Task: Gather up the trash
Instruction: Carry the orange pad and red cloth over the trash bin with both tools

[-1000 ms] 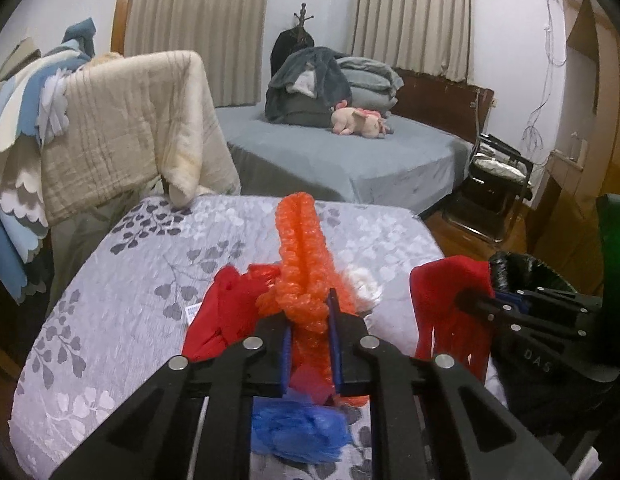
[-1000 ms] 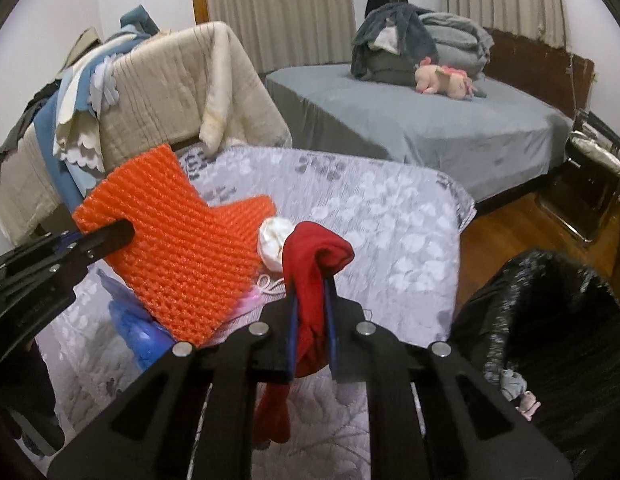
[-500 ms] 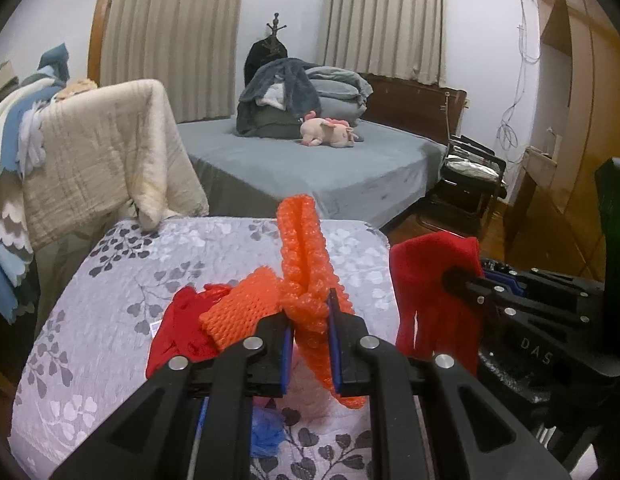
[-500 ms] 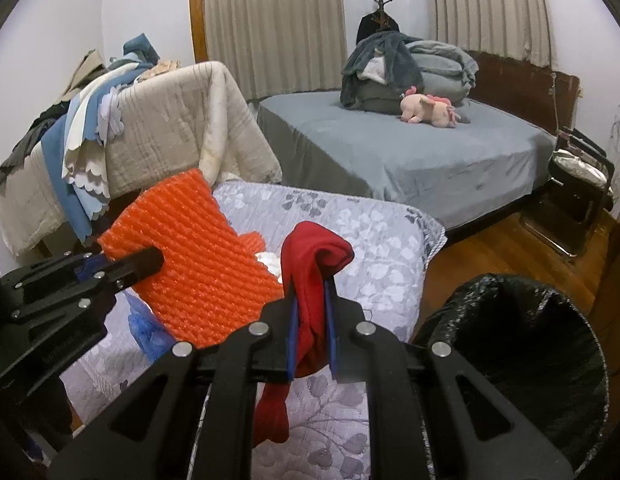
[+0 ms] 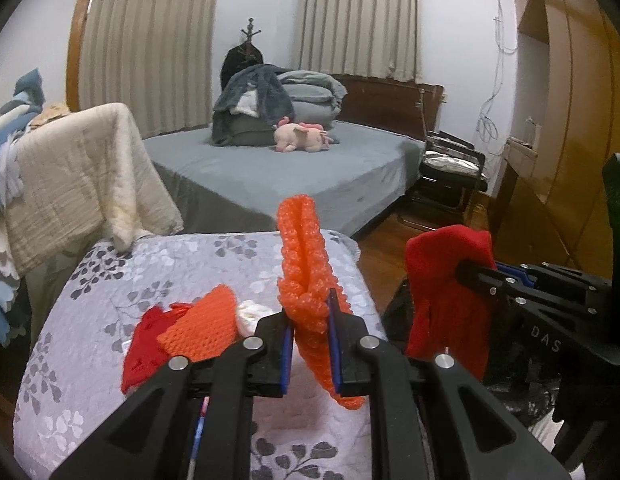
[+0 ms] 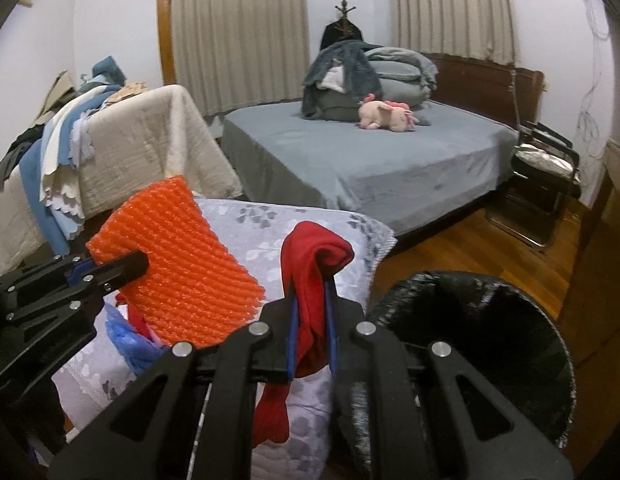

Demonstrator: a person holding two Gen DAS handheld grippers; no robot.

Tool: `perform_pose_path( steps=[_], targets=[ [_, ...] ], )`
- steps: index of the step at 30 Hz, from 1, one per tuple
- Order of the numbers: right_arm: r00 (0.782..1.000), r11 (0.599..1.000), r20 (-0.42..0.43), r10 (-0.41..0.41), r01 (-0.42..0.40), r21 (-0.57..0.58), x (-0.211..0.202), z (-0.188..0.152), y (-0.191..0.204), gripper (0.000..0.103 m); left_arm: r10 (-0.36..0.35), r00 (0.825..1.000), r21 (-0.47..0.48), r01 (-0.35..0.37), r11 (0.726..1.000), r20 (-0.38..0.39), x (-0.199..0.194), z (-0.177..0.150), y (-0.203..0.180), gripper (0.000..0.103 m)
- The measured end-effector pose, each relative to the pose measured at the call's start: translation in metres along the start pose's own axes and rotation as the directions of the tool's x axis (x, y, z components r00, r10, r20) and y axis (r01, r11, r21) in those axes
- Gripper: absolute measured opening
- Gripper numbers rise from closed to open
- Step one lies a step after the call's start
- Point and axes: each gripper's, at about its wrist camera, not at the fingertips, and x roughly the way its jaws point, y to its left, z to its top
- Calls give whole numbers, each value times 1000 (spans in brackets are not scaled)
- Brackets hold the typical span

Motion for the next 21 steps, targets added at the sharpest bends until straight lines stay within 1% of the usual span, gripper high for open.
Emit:
perform_pose_path(
  steps=[10, 21],
  targets=[
    [996, 995, -1, -92, 92, 44, -17, -8, -40, 11, -72, 997, 40, 72, 997, 3, 9, 5, -37, 15],
    [986, 982, 13, -166, 164, 90, -34, -16, -79, 11, -132, 991, 104, 132, 986, -9, 26, 11, -78, 15]
  ],
)
